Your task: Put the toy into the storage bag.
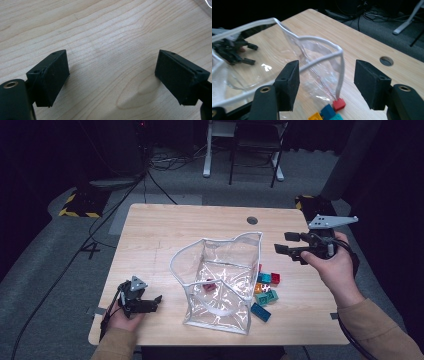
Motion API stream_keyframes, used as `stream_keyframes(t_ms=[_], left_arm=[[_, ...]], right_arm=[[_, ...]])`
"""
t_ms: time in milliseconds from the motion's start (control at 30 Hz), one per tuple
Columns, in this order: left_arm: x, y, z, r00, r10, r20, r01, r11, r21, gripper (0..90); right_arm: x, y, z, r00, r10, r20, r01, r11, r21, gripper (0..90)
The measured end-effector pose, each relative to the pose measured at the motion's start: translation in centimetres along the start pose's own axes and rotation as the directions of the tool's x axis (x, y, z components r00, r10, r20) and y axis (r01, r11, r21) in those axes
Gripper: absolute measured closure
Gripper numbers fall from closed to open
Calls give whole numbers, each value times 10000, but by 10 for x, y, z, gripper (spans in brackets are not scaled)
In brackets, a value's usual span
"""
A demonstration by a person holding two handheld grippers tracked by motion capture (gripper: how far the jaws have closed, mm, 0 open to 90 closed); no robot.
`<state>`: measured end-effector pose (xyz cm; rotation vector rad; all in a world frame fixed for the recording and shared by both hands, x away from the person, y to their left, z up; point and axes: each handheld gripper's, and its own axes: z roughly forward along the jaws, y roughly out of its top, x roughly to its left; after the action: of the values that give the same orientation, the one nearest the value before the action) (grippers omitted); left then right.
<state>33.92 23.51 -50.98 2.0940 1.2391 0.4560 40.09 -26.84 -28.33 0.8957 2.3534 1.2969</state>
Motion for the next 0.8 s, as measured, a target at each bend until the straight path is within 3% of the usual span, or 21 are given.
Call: stream_keyframes(t_ms=[367, 800], left_arm=[[0, 0, 0, 10000, -6, -25, 6, 10000, -4, 123], [0, 0, 0, 10000, -9, -22, 9, 10000, 1, 123]], right_arm=[[-37, -55, 30, 9941, 975, 482, -999, 9937, 510, 376], [-58, -109, 64, 9824, 1473, 1152, -1593, 9819, 1026, 368]])
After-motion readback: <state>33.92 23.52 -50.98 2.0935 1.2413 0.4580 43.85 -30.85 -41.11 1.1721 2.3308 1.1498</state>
